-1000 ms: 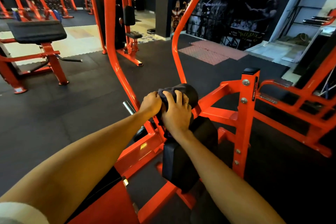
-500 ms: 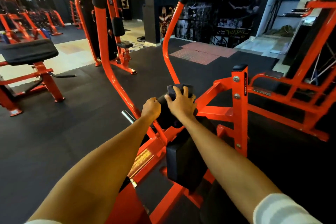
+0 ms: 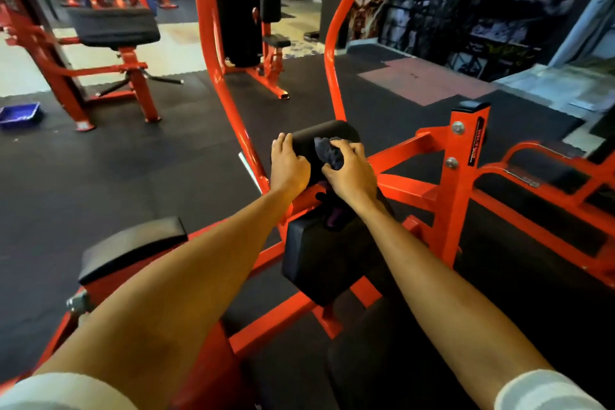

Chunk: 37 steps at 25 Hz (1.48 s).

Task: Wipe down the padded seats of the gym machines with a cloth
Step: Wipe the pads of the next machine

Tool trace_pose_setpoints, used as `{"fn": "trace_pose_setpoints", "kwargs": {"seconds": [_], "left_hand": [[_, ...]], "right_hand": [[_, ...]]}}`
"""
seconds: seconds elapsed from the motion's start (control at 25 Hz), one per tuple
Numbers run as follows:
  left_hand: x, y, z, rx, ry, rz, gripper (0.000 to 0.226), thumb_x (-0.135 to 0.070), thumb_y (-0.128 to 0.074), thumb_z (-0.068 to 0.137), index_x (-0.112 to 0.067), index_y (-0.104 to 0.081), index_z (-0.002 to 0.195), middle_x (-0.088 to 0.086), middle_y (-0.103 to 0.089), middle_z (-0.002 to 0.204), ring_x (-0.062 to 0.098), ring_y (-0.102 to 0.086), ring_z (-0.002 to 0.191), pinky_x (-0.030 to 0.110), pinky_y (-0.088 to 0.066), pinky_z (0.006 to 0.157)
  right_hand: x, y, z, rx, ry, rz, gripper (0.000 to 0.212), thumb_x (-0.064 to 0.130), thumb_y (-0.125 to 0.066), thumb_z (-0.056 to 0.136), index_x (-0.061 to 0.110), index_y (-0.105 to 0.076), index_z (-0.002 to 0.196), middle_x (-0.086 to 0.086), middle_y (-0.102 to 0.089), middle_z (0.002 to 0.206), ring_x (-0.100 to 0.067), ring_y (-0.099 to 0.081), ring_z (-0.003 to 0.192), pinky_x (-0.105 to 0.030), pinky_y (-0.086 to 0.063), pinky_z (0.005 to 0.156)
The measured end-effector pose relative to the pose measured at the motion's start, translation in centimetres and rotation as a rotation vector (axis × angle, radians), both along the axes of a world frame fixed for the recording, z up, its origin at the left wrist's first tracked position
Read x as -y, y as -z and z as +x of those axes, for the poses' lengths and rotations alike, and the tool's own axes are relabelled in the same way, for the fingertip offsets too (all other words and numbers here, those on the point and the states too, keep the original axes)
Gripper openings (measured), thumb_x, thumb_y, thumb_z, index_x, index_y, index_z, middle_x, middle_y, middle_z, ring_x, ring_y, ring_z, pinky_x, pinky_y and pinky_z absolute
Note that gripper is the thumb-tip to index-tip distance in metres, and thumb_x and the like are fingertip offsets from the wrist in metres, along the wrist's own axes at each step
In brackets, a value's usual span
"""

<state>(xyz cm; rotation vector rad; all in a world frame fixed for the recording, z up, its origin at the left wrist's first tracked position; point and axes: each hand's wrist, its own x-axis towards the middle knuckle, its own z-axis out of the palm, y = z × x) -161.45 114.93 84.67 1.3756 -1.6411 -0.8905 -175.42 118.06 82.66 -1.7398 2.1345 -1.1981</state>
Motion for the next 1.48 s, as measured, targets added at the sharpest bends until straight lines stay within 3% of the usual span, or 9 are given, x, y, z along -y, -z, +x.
{"fn": "trace_pose_setpoints", "kwargs": {"seconds": [0.2, 0.36, 0.48, 0.72, 0.84, 1.0, 1.16, 1.32, 1.48], "left_hand": [[-2.9, 4.0, 0.9, -0.058, -0.064, -0.100, 0.065, 0.006, -0.046, 0.093, -0.005, -0.034, 0.155, 0.007, -0.026, 0.163, 0.019, -0.022, 0.152, 0.016, -0.015, 0.117], [-6.1, 8.3, 1.1, 0.057, -0.050, -0.142, 0.046, 0.009, -0.053, 0.088, 0.001, -0.059, 0.133, 0.016, -0.056, 0.135, 0.031, -0.052, 0.130, 0.025, -0.034, 0.110], [-7.4, 11.3, 1.8, 0.122, -0.029, -0.141, 0.030, 0.005, -0.056, 0.090, -0.002, -0.069, 0.117, 0.013, -0.065, 0.119, 0.030, -0.062, 0.113, 0.031, -0.045, 0.100], [-8.4, 13.8, 3.2, 0.122, 0.022, -0.097, 0.033, -0.003, -0.061, 0.095, -0.004, -0.063, 0.128, 0.007, -0.060, 0.133, 0.020, -0.058, 0.121, 0.021, -0.041, 0.102], [-8.6, 14.4, 3.3, 0.112, 0.047, -0.076, 0.041, -0.007, -0.069, 0.093, -0.004, -0.059, 0.133, 0.005, -0.055, 0.138, 0.018, -0.055, 0.126, 0.026, -0.042, 0.109], [-8.7, 14.7, 3.5, 0.135, 0.063, -0.067, 0.045, -0.014, -0.068, 0.096, -0.009, -0.056, 0.139, 0.001, -0.053, 0.143, 0.017, -0.050, 0.133, 0.025, -0.039, 0.112], [-8.6, 14.6, 3.2, 0.176, 0.073, -0.082, 0.049, -0.012, -0.063, 0.097, -0.010, -0.051, 0.145, 0.004, -0.049, 0.150, 0.017, -0.038, 0.142, 0.020, -0.024, 0.115], [-8.8, 14.6, 3.1, 0.144, 0.059, -0.089, 0.048, -0.007, -0.060, 0.096, -0.009, -0.051, 0.144, 0.006, -0.049, 0.149, 0.019, -0.036, 0.142, 0.020, -0.023, 0.114], [-9.1, 14.5, 3.0, 0.171, 0.082, -0.071, 0.048, -0.012, -0.060, 0.099, -0.010, -0.050, 0.146, 0.004, -0.046, 0.151, 0.017, -0.033, 0.144, 0.021, -0.022, 0.115]], "right_hand": [[-2.8, 2.9, 0.1, -0.060, -0.052, 0.042, 0.054, 0.038, -0.073, 0.081, 0.039, -0.051, 0.130, 0.007, -0.047, 0.131, -0.032, -0.058, 0.118, -0.042, -0.047, 0.077], [-3.8, 5.9, 1.0, -0.139, -0.032, 0.143, 0.045, 0.045, -0.067, 0.086, 0.037, -0.056, 0.130, 0.004, -0.050, 0.136, -0.038, -0.055, 0.119, -0.047, -0.049, 0.084], [-4.5, 9.0, 3.0, -0.341, -0.031, 0.115, 0.037, 0.054, -0.054, 0.094, 0.036, -0.065, 0.124, 0.006, -0.054, 0.139, -0.033, -0.049, 0.126, -0.051, -0.045, 0.096], [-4.7, 11.5, 3.1, -0.501, -0.065, -0.017, 0.031, 0.048, -0.055, 0.092, 0.032, -0.070, 0.114, 0.004, -0.062, 0.133, -0.029, -0.052, 0.127, -0.049, -0.042, 0.095], [-2.0, 9.6, -1.5, -0.551, -0.030, 0.178, 0.033, 0.047, -0.054, 0.090, 0.031, -0.067, 0.116, 0.002, -0.060, 0.128, -0.031, -0.050, 0.125, -0.051, -0.043, 0.098], [0.5, 7.5, -4.9, -0.380, 0.123, 0.392, 0.040, 0.046, -0.057, 0.089, 0.026, -0.066, 0.123, -0.004, -0.054, 0.137, -0.035, -0.045, 0.132, -0.053, -0.036, 0.106], [-1.5, 8.6, 1.4, -0.477, 0.049, 0.276, 0.035, 0.050, -0.053, 0.088, 0.031, -0.066, 0.115, 0.000, -0.059, 0.128, -0.033, -0.048, 0.127, -0.055, -0.036, 0.102], [-3.3, 9.7, 2.7, -0.569, -0.084, 0.135, 0.037, 0.056, -0.050, 0.090, 0.033, -0.065, 0.115, 0.005, -0.063, 0.124, -0.029, -0.053, 0.122, -0.050, -0.040, 0.095], [-1.9, 10.3, -1.3, -0.470, 0.097, 0.152, 0.033, 0.053, -0.054, 0.089, 0.033, -0.066, 0.113, 0.001, -0.059, 0.124, -0.034, -0.050, 0.123, -0.052, -0.040, 0.095]]}}
